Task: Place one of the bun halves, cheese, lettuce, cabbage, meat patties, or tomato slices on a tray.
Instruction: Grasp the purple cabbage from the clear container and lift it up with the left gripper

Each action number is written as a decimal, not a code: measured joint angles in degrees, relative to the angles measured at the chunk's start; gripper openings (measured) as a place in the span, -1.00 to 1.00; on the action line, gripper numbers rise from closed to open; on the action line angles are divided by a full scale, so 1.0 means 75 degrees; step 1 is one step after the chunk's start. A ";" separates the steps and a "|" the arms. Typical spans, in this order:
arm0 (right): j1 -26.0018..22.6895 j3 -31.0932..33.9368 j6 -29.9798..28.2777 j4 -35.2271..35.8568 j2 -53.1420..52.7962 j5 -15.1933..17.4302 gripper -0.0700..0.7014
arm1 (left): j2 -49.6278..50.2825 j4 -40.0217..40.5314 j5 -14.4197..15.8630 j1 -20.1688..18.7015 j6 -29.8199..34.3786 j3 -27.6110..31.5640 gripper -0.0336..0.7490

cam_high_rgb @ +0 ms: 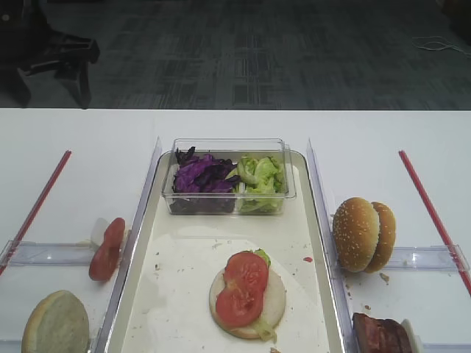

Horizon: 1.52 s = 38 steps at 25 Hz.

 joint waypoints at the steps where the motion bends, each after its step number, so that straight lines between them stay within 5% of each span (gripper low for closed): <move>1: 0.0000 0.0000 0.0000 0.0000 0.0000 0.0000 0.98 | 0.0137 -0.0064 0.0000 0.0000 0.0049 -0.0064 0.50; 16: 0.0000 0.0000 0.0000 0.0000 0.0000 0.0000 0.98 | 0.1975 -0.0150 -0.0016 0.0000 0.0428 -0.1107 0.50; 30: 0.0000 0.0000 0.0000 0.0000 0.0000 0.0000 0.98 | 0.2297 -0.0354 -0.0016 -0.0016 0.0428 -0.1378 0.49; 38: 0.0000 0.0000 -0.0034 0.0000 0.0000 0.0000 0.98 | 0.2297 -0.0352 -0.0016 -0.0541 0.0428 -0.1378 0.49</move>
